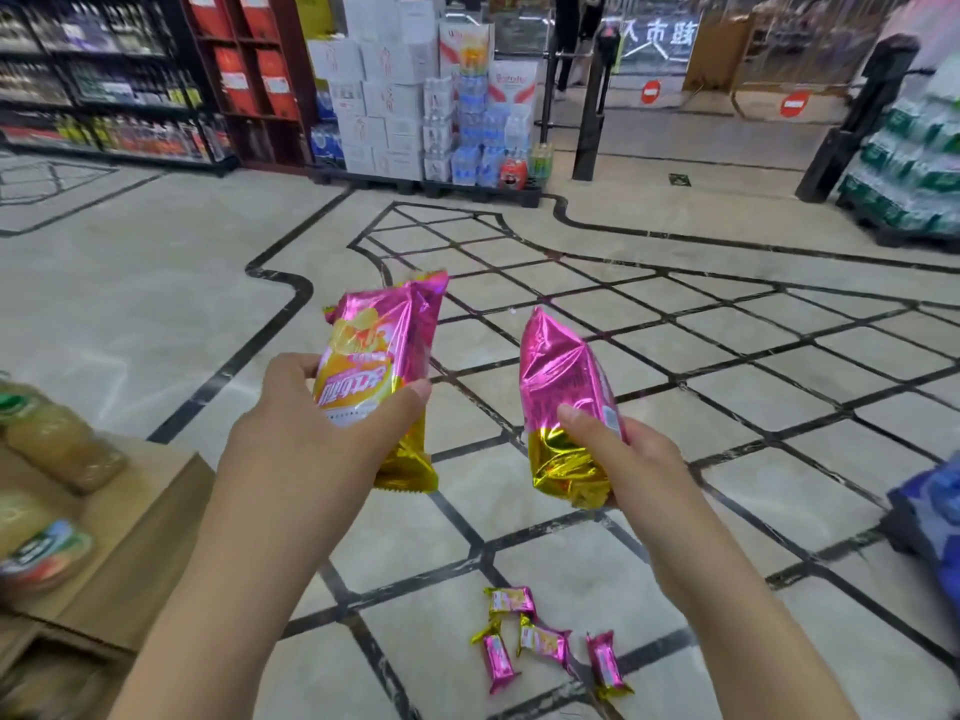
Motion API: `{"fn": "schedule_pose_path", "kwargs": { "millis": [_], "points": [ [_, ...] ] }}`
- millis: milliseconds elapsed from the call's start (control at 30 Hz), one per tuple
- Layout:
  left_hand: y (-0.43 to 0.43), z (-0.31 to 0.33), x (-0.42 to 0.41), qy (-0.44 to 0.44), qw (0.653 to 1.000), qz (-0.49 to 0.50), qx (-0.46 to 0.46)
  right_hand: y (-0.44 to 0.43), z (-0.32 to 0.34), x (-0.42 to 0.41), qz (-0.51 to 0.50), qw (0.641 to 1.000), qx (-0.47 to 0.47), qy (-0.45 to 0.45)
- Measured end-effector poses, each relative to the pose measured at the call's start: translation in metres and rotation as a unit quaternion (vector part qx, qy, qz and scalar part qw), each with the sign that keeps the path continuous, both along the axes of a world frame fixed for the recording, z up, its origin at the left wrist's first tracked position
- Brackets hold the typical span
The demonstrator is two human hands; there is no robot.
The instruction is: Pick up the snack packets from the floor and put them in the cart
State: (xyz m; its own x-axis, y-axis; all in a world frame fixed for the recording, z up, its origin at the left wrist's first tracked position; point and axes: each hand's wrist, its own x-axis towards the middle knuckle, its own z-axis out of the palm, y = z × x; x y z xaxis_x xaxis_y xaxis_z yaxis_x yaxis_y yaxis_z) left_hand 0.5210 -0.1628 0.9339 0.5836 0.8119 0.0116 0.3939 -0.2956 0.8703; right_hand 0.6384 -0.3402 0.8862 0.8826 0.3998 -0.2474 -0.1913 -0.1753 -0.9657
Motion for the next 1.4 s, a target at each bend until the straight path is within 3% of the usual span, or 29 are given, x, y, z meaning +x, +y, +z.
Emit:
{"fn": "schedule_pose_path", "kwargs": {
  "millis": [233,533,733,1067,1400],
  "points": [
    [-0.055,0.026,-0.073,0.034,0.999,0.033,-0.006,-0.047,0.025,-0.060,0.040,0.999,-0.014,0.008],
    [-0.142,0.012,-0.150,0.041,0.993,0.113,-0.020,-0.116,0.025,-0.102,0.087,0.996,-0.016,0.023],
    [-0.168,0.001,-0.224,0.049,0.977,0.208,-0.029,-0.101,0.016,-0.148,0.189,0.981,-0.001,0.046],
    [-0.184,-0.014,-0.382,0.053,0.920,0.387,-0.036,-0.032,0.003,-0.290,0.416,0.909,-0.022,0.026],
    [-0.194,-0.007,-0.589,0.045,0.825,0.562,-0.041,0.047,0.018,-0.498,0.576,0.817,-0.007,0.007]
  ]
}}
